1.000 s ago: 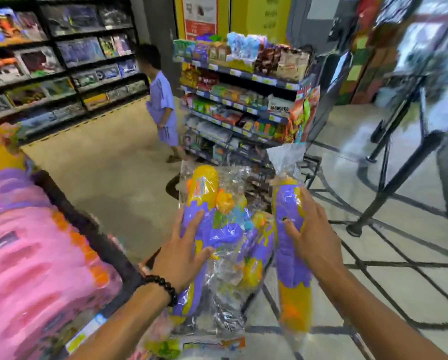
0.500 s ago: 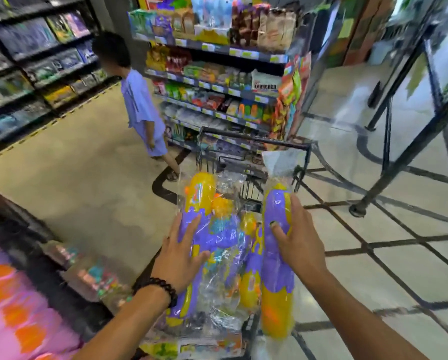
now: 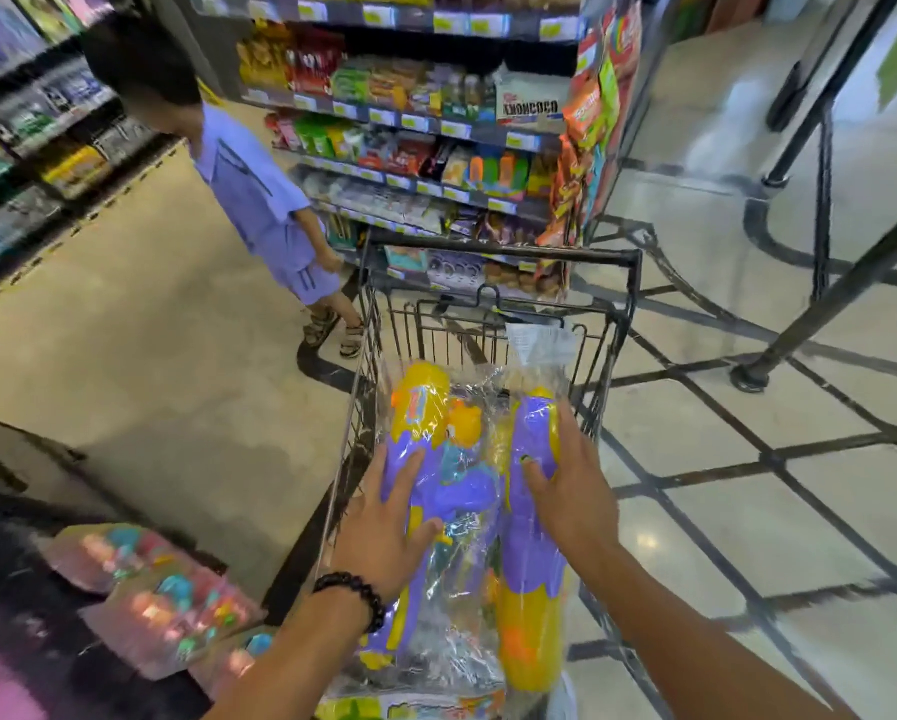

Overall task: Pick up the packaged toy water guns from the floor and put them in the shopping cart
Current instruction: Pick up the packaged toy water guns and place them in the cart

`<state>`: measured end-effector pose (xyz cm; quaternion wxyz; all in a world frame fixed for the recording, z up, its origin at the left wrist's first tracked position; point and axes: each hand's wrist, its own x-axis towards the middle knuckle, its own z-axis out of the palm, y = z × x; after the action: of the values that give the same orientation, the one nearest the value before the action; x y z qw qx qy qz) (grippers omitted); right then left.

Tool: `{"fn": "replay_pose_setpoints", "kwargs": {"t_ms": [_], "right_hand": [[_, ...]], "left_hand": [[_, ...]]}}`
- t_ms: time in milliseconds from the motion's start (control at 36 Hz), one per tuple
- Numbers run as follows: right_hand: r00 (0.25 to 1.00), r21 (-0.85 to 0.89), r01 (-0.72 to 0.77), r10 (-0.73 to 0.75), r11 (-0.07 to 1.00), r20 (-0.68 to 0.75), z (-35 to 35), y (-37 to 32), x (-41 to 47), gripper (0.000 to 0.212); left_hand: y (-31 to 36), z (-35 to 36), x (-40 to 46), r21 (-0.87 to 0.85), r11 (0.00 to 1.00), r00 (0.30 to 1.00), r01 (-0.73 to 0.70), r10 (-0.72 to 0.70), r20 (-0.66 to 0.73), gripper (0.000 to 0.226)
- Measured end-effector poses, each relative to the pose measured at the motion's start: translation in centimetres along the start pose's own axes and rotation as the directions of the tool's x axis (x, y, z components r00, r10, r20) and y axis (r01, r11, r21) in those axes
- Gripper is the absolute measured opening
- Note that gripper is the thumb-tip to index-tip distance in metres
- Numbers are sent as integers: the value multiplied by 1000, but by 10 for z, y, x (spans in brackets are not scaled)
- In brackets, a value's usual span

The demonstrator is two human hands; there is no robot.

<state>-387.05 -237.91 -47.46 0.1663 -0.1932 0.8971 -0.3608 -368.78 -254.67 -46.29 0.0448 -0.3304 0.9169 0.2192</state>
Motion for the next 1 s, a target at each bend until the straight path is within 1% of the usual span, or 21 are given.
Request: {"fn": "replay_pose_setpoints", "kwargs": {"t_ms": [139, 250, 333, 417, 472, 556, 639, 806, 1000], "right_hand": [[997, -73, -80, 79, 994, -8, 31, 6, 23, 82], [986, -101, -167, 168, 981, -5, 55, 14, 40, 85], [980, -135, -199, 200, 971, -1, 73, 24, 48, 85], [981, -167, -191, 195, 967, 5, 90, 35, 54, 88], [974, -188, -221, 227, 957, 10, 101, 44, 60, 88], [962, -205, -258, 270, 944, 31, 116, 55, 67, 82], [962, -227, -258, 272, 939, 34, 125, 61, 74, 80], [958, -255, -273, 286, 928, 14, 139, 71, 80, 73], [955, -285, -277, 295, 918, 23, 148, 86, 76, 70]], "left_hand": [[-14, 29, 38, -6, 1000, 999, -25, 25, 41, 93], [-25, 43, 61, -2, 1000, 996, -14, 14, 86, 91], [-35, 54, 76, 16, 999, 992, -44, 41, 117, 92], [-43, 72, 90, 52, 997, 990, -55, 47, 133, 92], [-48, 83, 99, 68, 996, 987, -50, 39, 158, 92], [-53, 98, 110, 51, 998, 983, -46, 36, 180, 95], [-59, 111, 117, 16, 999, 977, -27, 23, 210, 91], [-62, 123, 124, 55, 997, 974, -58, 44, 224, 86], [-57, 132, 118, 99, 992, 971, -81, 57, 231, 90]]}}
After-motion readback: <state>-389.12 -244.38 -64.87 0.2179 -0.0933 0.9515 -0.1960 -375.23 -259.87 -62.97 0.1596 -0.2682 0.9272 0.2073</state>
